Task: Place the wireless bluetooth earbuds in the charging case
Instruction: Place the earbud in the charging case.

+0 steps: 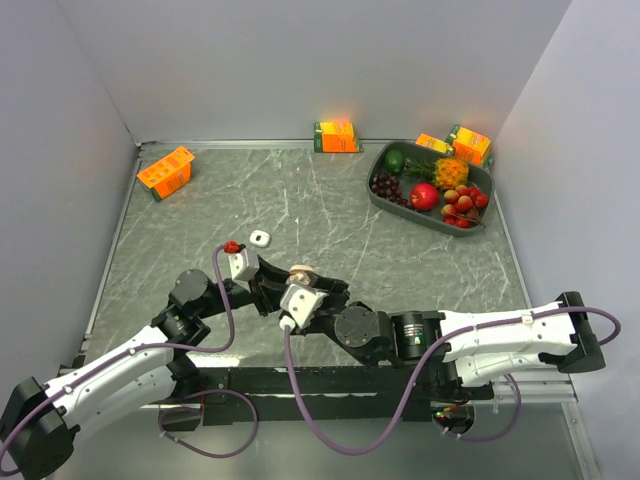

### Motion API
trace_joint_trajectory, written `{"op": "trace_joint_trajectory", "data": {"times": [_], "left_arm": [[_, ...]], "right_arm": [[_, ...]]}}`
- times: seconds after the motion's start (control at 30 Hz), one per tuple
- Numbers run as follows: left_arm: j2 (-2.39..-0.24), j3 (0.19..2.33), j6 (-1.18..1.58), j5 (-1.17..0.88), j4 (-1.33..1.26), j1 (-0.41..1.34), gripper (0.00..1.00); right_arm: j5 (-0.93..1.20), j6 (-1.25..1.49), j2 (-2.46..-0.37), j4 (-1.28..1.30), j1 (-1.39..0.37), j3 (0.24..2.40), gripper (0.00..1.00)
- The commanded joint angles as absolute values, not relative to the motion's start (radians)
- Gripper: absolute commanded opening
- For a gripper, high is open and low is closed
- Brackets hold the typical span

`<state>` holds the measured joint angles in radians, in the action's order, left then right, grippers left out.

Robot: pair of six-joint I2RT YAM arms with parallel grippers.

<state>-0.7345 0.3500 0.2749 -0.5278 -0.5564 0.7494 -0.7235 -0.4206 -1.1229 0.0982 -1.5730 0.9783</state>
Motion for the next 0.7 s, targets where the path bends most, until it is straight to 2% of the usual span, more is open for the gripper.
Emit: {"op": "trace_joint_trajectory", "data": {"times": [0.0, 0.23, 0.37, 0.47, 0.5, 0.57, 0.67], "left_arm": [[-0.718, 0.385, 0.279, -0.525, -0.603, 0.747, 0.01], [-0.710, 0.383, 0.275, -0.517, -0.597, 0.747, 0.01], [-0.707, 0.380, 0.279, -0.511, -0.604, 0.747, 0.01], [-0.709, 0.380, 0.281, -0.512, -0.614, 0.747, 0.01], [-0.707, 0.380, 0.281, -0.511, -0.617, 0.747, 0.01], [-0.709, 0.383, 0.281, -0.511, -0.618, 0.746, 0.01], [-0.710, 0.385, 0.281, -0.509, -0.621, 0.747, 0.01]], "right_arm": [[-0.755, -0.416, -1.071, 0.048, -1.582, 1.023, 0.66], [-0.775, -0.403, -0.971, 0.005, -1.574, 1.034, 0.76], [-0.764, -0.331, -0.907, 0.049, -1.520, 1.055, 0.75], [-0.735, -0.247, -0.908, 0.144, -1.465, 1.078, 0.45], [-0.724, -0.224, -0.913, 0.165, -1.453, 1.084, 0.22], [-0.704, -0.174, -0.936, 0.210, -1.436, 1.101, 0.00], [-0.660, -0.134, -0.962, 0.265, -1.420, 1.117, 0.00]]}}
